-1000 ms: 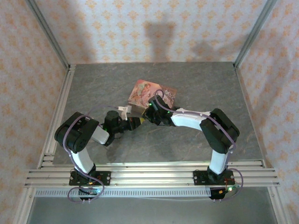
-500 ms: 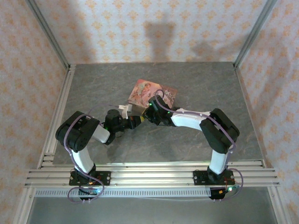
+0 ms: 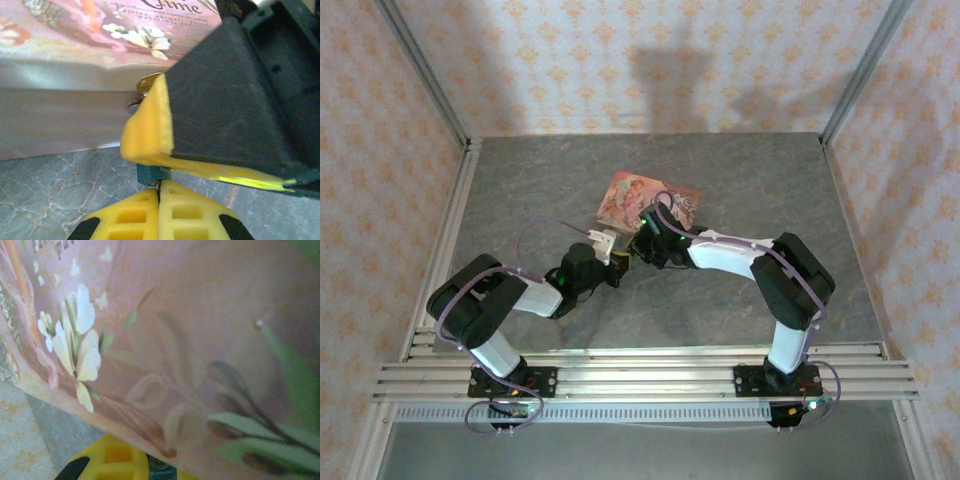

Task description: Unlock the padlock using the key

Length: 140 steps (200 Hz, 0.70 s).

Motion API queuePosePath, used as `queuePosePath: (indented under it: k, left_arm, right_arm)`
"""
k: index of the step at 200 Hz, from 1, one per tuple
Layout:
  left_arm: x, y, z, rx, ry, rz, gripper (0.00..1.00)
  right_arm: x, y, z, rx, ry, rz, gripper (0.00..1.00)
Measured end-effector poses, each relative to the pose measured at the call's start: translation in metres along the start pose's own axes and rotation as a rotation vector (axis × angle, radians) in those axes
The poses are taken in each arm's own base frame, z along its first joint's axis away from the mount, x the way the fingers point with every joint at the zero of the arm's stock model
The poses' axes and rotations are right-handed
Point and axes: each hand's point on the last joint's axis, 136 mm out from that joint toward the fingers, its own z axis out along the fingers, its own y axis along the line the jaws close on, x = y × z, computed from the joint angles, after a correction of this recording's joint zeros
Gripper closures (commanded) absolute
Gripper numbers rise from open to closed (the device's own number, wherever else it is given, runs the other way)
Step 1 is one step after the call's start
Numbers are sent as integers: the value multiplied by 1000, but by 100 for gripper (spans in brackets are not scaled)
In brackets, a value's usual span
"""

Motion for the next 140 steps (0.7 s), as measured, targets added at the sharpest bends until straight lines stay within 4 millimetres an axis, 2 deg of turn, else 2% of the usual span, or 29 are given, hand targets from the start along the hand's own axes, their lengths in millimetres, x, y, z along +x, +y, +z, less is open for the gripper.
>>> queuePosePath:
  k: [46,90,112,140]
  left_arm:
    - [2,-15,3,-169,-10,300,100]
    - [14,-38,14,-299,48,608,100]
    - [18,-38,16,-340,74,685,100]
    - [20,-38,17,-330,76,676,100]
  right_arm:
    - [0,-9,-9,83,52,5,100]
    - [1,-32,-21,242,106,-39,100]
    - [2,-35,-22,285,131,-87,100]
    - [2,-37,-22,302,144,-124,100]
